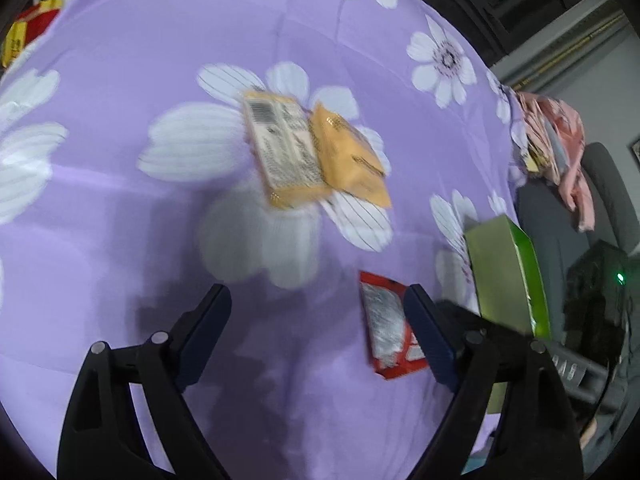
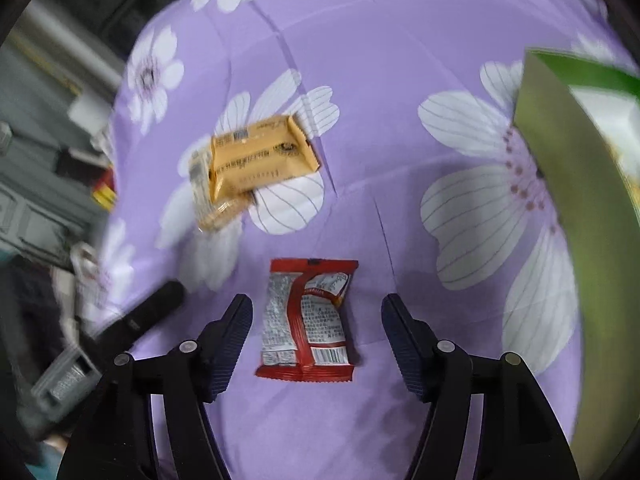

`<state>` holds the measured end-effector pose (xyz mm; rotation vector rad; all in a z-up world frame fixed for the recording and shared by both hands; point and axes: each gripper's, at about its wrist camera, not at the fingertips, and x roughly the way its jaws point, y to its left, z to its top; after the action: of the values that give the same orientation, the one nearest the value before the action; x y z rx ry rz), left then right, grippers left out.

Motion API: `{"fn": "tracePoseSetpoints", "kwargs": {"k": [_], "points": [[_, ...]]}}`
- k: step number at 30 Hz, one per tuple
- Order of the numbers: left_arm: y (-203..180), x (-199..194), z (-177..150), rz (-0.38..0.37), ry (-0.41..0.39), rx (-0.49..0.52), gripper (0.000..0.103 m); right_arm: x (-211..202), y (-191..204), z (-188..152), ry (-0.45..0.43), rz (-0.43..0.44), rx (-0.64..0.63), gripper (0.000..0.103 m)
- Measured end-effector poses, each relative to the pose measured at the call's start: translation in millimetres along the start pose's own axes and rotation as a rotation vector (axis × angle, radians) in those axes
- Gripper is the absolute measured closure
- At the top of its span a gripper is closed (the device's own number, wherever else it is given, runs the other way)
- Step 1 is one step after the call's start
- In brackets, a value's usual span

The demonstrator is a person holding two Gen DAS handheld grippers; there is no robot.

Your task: Organize snacks

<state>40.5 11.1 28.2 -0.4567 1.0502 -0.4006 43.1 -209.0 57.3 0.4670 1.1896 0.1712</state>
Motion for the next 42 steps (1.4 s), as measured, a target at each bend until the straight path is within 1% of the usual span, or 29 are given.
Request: {"fn": "tracePoseSetpoints", "kwargs": {"k": [1, 3, 5, 6, 7, 8, 9, 10, 12, 13, 15, 16, 19, 21, 23, 25, 28, 30, 32, 35, 36, 39, 40, 42], "points": [[-4, 5, -2, -0.015, 0.018, 0.002, 0.017, 2, -7, 2, 0.014, 0.038, 0.041, 0.035], [-9, 13, -6, -0.044, 0.047, 0.002, 0.025, 11, -18, 4, 0.055, 0.104, 0.115, 0.036], [-13, 19, -9, -0.077, 0.070, 0.001, 0.031, 24, -17, 5, 0.074, 0.136, 0.158, 0.038], [-15, 21, -11, -0.084, 0.073, 0.001, 0.036, 24, -19, 5, 0.075, 0.146, 0.169, 0.040], [-19, 22, -13, -0.087, 0.069, 0.011, 0.038, 25, -20, 5, 0.074, 0.158, 0.180, 0.045], [-23, 23, -16, -0.092, 0.064, 0.035, 0.043, 24, -22, 4, 0.071, 0.162, 0.192, 0.047], [-26, 26, -18, -0.101, 0.069, 0.047, 0.051, 23, -24, 3, 0.074, 0.164, 0.203, 0.052], [-29, 30, -20, -0.116, 0.084, 0.051, 0.056, 25, -25, 2, 0.076, 0.165, 0.212, 0.060], [-33, 37, -24, -0.123, 0.104, 0.063, 0.066, 25, -27, 2, 0.082, 0.159, 0.224, 0.065], [-38, 41, -26, -0.108, 0.102, 0.087, 0.068, 27, -27, 2, 0.082, 0.173, 0.227, 0.065], [-44, 41, -28, -0.077, 0.074, 0.120, 0.067, 35, -28, 2, 0.115, 0.246, 0.238, 0.064], [-47, 40, -29, -0.064, 0.060, 0.136, 0.067, 38, -29, 2, 0.115, 0.251, 0.240, 0.065], [-50, 40, -27, -0.075, 0.056, 0.138, 0.069, 33, -30, 1, 0.099, 0.251, 0.249, 0.065], [-56, 36, -26, -0.082, 0.038, 0.161, 0.070, 26, -28, 0, 0.077, 0.235, 0.243, 0.065], [-67, 29, -25, -0.099, -0.001, 0.202, 0.071, 11, -25, 0, 0.031, 0.225, 0.221, 0.064], [-79, 24, -21, -0.122, -0.021, 0.248, 0.071, -5, -22, 1, -0.024, 0.215, 0.198, 0.064], [-96, 18, -17, -0.178, -0.056, 0.305, 0.071, -33, -24, 3, -0.127, 0.214, 0.186, 0.064], [-113, 20, -17, -0.218, -0.067, 0.349, 0.071, -50, -31, 3, -0.174, 0.209, 0.198, 0.064], [-128, 26, -16, -0.252, -0.059, 0.374, 0.071, -66, -40, 3, -0.219, 0.185, 0.203, 0.064], [-150, 37, -15, -0.310, -0.018, 0.394, 0.071, -89, -57, 3, -0.292, 0.143, 0.236, 0.064], [-162, 42, -16, -0.331, -0.008, 0.416, 0.070, -95, -65, 3, -0.313, 0.137, 0.252, 0.064], [-190, 49, -23, -0.364, 0.001, 0.479, 0.069, -116, -92, -2, -0.370, 0.149, 0.308, 0.064], [-202, 54, -26, -0.386, 0.014, 0.493, 0.069, -123, -103, -6, -0.392, 0.156, 0.333, 0.064], [-218, 65, -29, -0.419, 0.039, 0.493, 0.069, -134, -120, -12, -0.434, 0.172, 0.387, 0.064]]}}
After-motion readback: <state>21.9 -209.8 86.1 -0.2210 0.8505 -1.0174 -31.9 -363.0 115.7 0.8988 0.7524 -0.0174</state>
